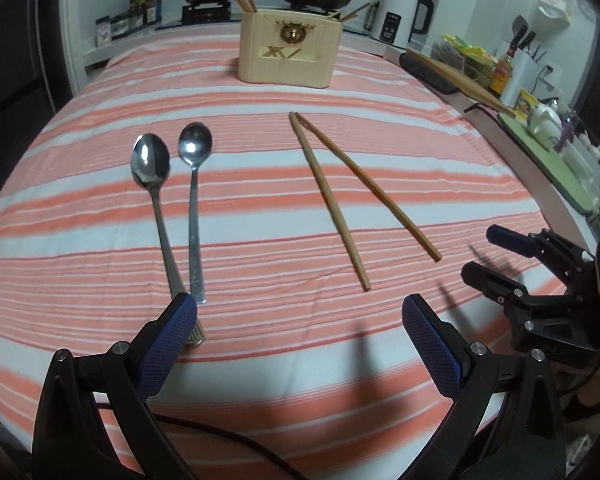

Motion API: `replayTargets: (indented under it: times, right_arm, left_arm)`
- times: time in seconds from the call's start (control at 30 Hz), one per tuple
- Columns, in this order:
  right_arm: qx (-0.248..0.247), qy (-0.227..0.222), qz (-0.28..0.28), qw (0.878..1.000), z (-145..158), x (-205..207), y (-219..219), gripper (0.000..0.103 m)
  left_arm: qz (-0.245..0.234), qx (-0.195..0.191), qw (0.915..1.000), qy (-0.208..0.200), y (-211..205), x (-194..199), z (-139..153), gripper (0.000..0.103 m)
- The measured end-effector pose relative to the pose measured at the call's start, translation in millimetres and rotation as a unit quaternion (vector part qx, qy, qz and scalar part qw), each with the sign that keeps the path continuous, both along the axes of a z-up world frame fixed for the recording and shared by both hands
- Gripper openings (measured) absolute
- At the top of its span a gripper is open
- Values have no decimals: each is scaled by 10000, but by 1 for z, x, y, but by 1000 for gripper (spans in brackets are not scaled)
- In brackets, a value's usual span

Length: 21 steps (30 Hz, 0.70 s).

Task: Organize utensils
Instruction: 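Move both open tools back toward the last two chopsticks, then close the left tool on a chopstick while the right tool grasps the other chopstick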

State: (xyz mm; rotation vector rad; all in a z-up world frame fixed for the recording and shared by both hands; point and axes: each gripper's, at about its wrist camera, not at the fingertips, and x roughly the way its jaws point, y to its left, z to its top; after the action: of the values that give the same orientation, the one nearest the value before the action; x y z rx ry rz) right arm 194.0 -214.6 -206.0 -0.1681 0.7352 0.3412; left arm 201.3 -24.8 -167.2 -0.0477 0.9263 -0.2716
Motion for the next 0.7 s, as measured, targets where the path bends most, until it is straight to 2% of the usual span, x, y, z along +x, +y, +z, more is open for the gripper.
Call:
replayTargets:
  times: [0.13, 0.23, 0.27, 0.37, 0.47, 0.5, 0.7]
  right_arm:
    - [-107, 150, 181, 9997, -3, 5, 9, 62]
    - [-213, 314, 268, 9989, -8, 14, 17, 53]
    - [-235, 332, 281, 9988, -9, 16, 19, 47]
    - [-365, 386, 343, 9980, -13, 23, 27, 43]
    - [-444, 382, 364, 9976, -16, 27, 32, 22]
    - [-431, 385, 303, 9979, -16, 28, 31, 7]
    - [-219, 340, -549, 9977, -14, 35, 3, 6]
  left_arm:
    - [-58, -113, 9999, -13, 3, -4, -1, 102]
    - [-86, -60, 9999, -57, -1, -4, 1, 102]
    - [-91, -55, 9999, -66, -2, -4, 1, 102]
    - [-94, -47, 9999, -62, -3, -4, 0, 102]
    - [-75, -47, 10000, -28, -3, -3, -3, 102]
    - [-65, -38, 10000, -22, -3, -3, -3, 102]
    - [-47, 54, 9999, -70, -10, -1, -3, 102]
